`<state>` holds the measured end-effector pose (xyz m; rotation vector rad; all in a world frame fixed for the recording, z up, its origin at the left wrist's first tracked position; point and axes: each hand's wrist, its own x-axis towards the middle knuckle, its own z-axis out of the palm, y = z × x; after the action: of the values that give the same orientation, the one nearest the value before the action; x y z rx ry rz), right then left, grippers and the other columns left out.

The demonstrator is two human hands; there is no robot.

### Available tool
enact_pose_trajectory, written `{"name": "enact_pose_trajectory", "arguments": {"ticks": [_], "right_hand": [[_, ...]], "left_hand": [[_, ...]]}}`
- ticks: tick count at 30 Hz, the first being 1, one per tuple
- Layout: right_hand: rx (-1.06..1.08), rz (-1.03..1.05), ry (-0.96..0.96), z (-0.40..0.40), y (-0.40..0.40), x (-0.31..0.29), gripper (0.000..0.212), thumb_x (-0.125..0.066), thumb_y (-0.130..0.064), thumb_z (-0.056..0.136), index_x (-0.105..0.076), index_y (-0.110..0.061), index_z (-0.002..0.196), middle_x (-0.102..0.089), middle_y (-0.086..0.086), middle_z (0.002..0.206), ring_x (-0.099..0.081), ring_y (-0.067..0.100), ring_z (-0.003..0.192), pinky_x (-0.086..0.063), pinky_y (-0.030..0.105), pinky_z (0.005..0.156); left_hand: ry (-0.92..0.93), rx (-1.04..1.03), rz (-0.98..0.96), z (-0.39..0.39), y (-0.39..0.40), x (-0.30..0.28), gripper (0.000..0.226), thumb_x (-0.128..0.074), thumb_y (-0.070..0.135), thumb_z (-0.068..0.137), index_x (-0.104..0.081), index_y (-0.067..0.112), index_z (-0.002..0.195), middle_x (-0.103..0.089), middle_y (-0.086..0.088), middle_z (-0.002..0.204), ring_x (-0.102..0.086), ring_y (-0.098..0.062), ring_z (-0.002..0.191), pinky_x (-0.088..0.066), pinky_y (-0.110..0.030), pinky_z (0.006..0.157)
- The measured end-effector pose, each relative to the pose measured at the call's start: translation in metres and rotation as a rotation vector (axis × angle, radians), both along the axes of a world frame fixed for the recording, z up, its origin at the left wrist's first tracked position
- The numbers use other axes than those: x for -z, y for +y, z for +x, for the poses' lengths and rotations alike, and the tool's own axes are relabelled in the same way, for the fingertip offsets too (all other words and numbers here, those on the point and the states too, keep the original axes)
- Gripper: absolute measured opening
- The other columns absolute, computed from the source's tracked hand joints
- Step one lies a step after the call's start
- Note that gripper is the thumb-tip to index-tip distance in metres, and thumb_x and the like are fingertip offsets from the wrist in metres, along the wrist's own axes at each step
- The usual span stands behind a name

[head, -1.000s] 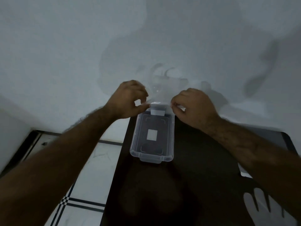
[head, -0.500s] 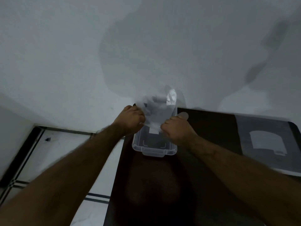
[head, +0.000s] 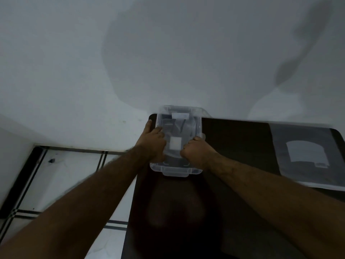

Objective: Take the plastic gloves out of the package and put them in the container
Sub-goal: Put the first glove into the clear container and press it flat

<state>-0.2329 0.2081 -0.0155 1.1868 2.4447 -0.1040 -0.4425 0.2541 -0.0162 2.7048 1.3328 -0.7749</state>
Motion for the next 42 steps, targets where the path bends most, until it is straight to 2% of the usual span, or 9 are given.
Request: {"name": "enact_pose_trajectory", "arguments": {"ticks": [7, 11, 15, 20, 25, 28, 32, 38, 42], "right_hand": [[-0.004, -0.161, -0.124, -0.005, 0.009, 0.008, 0.036, -0.058, -0.047, 0.102, -0.068, -0.027, 0.129, -0.069, 0.003, 0.129, -0.06, 0.027, 0.127, -0.027, 0.059, 0.123], [0.002, -0.24, -0.156, -0.006, 0.013, 0.007, 0.038, -0.055, -0.049, 0.103, -0.066, -0.029, 0.134, -0.066, 0.003, 0.135, -0.058, 0.027, 0.132, -0.021, 0.062, 0.125], [0.013, -0.262, -0.144, -0.008, 0.021, 0.012, 0.04, -0.057, -0.052, 0.1, -0.067, -0.03, 0.132, -0.068, 0.001, 0.131, -0.059, 0.026, 0.13, -0.022, 0.062, 0.122], [-0.003, -0.239, -0.133, -0.012, 0.025, 0.011, 0.034, -0.058, -0.049, 0.1, -0.071, -0.03, 0.125, -0.07, -0.001, 0.121, -0.062, 0.024, 0.121, -0.03, 0.059, 0.118], [-0.039, -0.167, -0.105, -0.013, 0.026, 0.015, 0.036, -0.063, -0.045, 0.1, -0.067, -0.026, 0.13, -0.07, 0.002, 0.122, -0.062, 0.027, 0.121, -0.036, 0.056, 0.115], [-0.039, -0.233, -0.138, -0.016, 0.025, 0.017, 0.035, -0.063, -0.043, 0.1, -0.066, -0.031, 0.133, -0.068, 0.002, 0.128, -0.059, 0.03, 0.127, -0.03, 0.064, 0.12], [-0.065, -0.224, -0.119, -0.013, 0.024, 0.016, 0.036, -0.065, -0.043, 0.099, -0.067, -0.029, 0.132, -0.068, 0.003, 0.128, -0.059, 0.031, 0.127, -0.03, 0.063, 0.119], [-0.026, -0.189, -0.138, -0.014, 0.024, 0.018, 0.043, -0.067, -0.04, 0.099, -0.061, -0.027, 0.139, -0.065, 0.006, 0.133, -0.058, 0.033, 0.128, -0.033, 0.063, 0.119], [-0.042, -0.226, -0.169, -0.015, 0.025, 0.012, 0.041, -0.065, -0.04, 0.1, -0.061, -0.029, 0.14, -0.063, 0.005, 0.133, -0.057, 0.033, 0.129, -0.028, 0.064, 0.121]], "left_hand": [[-0.082, 0.117, 0.003, 0.004, 0.0, 0.0, 0.05, -0.051, 0.05, 0.102, -0.068, 0.02, 0.138, -0.061, -0.005, 0.153, -0.033, -0.029, 0.159, 0.0, -0.066, 0.131], [0.019, 0.217, -0.049, 0.01, 0.005, 0.016, 0.047, -0.05, 0.048, 0.106, -0.062, 0.027, 0.147, -0.059, -0.004, 0.157, -0.034, -0.029, 0.16, 0.007, -0.069, 0.129], [0.101, 0.21, -0.04, 0.014, 0.004, 0.028, 0.044, -0.06, 0.052, 0.102, -0.068, 0.029, 0.139, -0.069, -0.004, 0.144, -0.047, -0.031, 0.151, 0.016, -0.073, 0.122], [0.107, 0.208, 0.014, 0.014, -0.004, 0.024, 0.037, -0.062, 0.048, 0.101, -0.072, 0.026, 0.128, -0.074, -0.004, 0.129, -0.056, -0.03, 0.14, 0.009, -0.075, 0.125], [0.07, 0.167, 0.038, 0.018, -0.001, 0.018, 0.056, -0.062, 0.045, 0.101, -0.055, 0.022, 0.151, -0.06, -0.011, 0.153, -0.04, -0.033, 0.155, 0.011, -0.074, 0.125], [0.118, 0.11, 0.024, 0.018, -0.002, 0.021, 0.051, -0.064, 0.046, 0.1, -0.062, 0.023, 0.146, -0.067, -0.008, 0.146, -0.038, -0.035, 0.156, 0.017, -0.075, 0.123], [0.133, 0.098, 0.048, 0.019, -0.003, 0.019, 0.044, -0.063, 0.043, 0.101, -0.066, 0.021, 0.138, -0.07, -0.007, 0.141, -0.041, -0.036, 0.154, 0.017, -0.074, 0.124], [0.189, 0.051, 0.149, 0.025, 0.009, 0.012, 0.068, -0.066, 0.045, 0.101, -0.049, 0.015, 0.159, -0.035, -0.019, 0.173, -0.008, -0.043, 0.166, 0.015, -0.07, 0.127], [0.249, 0.087, 0.168, 0.026, 0.011, 0.015, 0.073, -0.062, 0.047, 0.104, -0.04, 0.013, 0.164, -0.038, -0.02, 0.17, -0.015, -0.044, 0.164, 0.012, -0.07, 0.127]]}}
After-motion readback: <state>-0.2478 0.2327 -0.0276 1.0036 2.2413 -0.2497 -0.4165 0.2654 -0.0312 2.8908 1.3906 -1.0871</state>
